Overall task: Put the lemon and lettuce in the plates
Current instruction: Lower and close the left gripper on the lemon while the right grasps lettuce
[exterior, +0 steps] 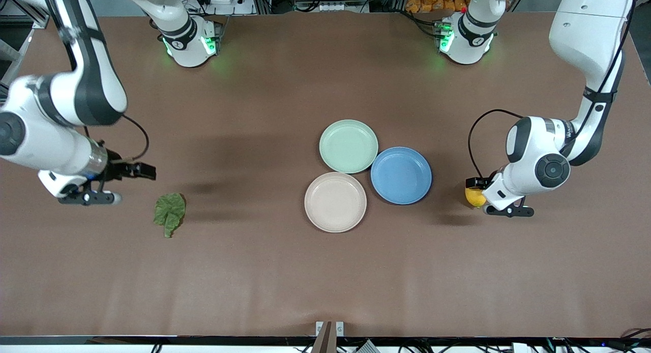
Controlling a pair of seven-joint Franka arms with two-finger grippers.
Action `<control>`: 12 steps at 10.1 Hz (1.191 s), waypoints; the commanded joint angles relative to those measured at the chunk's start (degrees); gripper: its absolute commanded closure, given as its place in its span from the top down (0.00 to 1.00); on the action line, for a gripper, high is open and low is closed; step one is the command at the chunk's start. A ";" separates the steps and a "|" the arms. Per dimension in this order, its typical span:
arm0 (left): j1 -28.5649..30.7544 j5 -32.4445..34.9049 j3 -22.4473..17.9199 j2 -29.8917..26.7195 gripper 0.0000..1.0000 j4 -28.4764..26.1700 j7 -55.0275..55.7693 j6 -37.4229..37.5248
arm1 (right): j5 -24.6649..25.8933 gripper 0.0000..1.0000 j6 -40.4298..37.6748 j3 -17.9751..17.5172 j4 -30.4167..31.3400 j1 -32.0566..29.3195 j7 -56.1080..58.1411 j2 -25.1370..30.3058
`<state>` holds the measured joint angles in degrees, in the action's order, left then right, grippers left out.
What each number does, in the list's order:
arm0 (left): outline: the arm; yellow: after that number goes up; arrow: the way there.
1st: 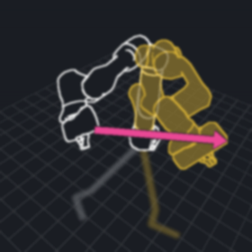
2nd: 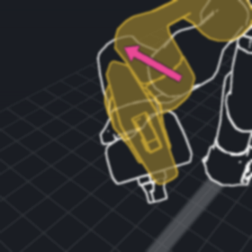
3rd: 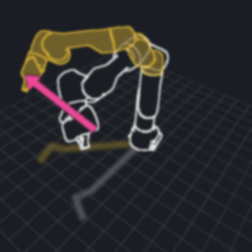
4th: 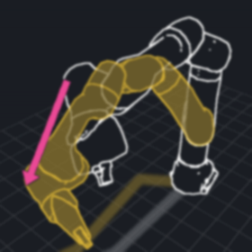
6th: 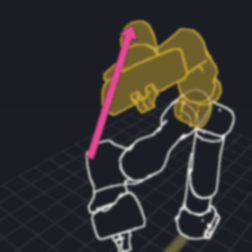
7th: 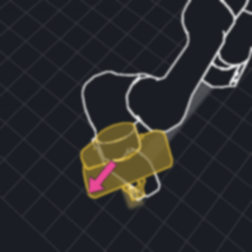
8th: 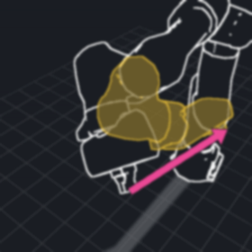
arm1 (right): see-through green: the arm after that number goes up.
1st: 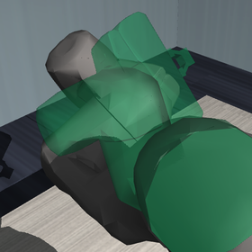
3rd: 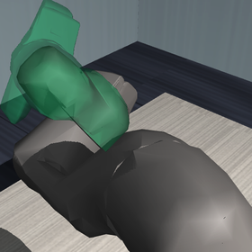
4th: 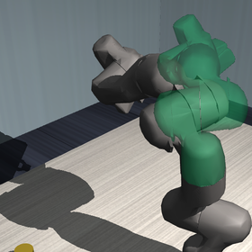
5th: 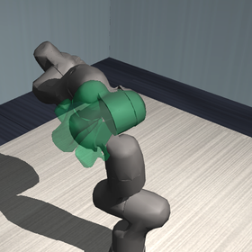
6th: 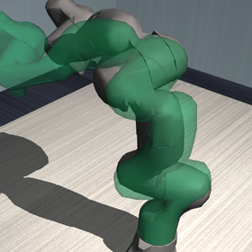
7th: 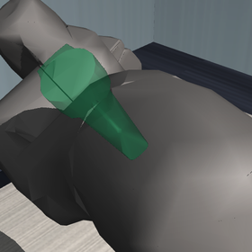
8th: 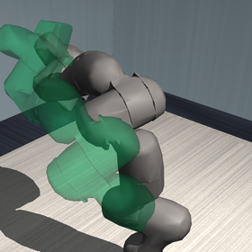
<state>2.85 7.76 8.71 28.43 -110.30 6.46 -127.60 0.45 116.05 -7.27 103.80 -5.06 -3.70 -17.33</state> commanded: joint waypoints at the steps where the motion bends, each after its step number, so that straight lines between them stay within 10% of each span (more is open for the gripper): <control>1: 0.05 1.29 0.16 1.79 1.00 1.31 -0.66 -0.36 | -0.45 1.00 7.57 0.32 -1.06 -0.21 0.01 -6.37; 4: 0.05 0.86 0.16 3.55 0.93 2.98 -0.14 -1.58 | -0.89 0.94 20.05 1.38 -0.10 -0.30 -0.16 -14.02; 5: 0.31 0.59 0.16 3.56 0.17 2.98 -0.14 -2.55 | -0.89 0.94 25.14 1.38 0.87 -0.30 -0.08 -15.61; 6: 0.22 0.50 0.16 3.65 0.00 2.98 -0.14 -2.56 | -0.72 0.85 27.89 1.64 0.88 -0.39 0.19 -17.19; 11: -0.39 0.59 -0.01 3.12 0.00 5.69 0.39 -2.04 | 0.16 0.57 33.88 2.69 2.19 -0.04 0.89 -19.75; 12: -0.39 0.68 -0.01 2.60 0.00 6.84 1.44 -0.73 | 0.16 0.38 34.15 2.61 2.46 -0.04 0.81 -19.76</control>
<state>2.77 7.76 8.79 31.60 -105.59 6.62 -130.00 0.52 148.66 -4.73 105.35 -5.18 -3.55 -37.02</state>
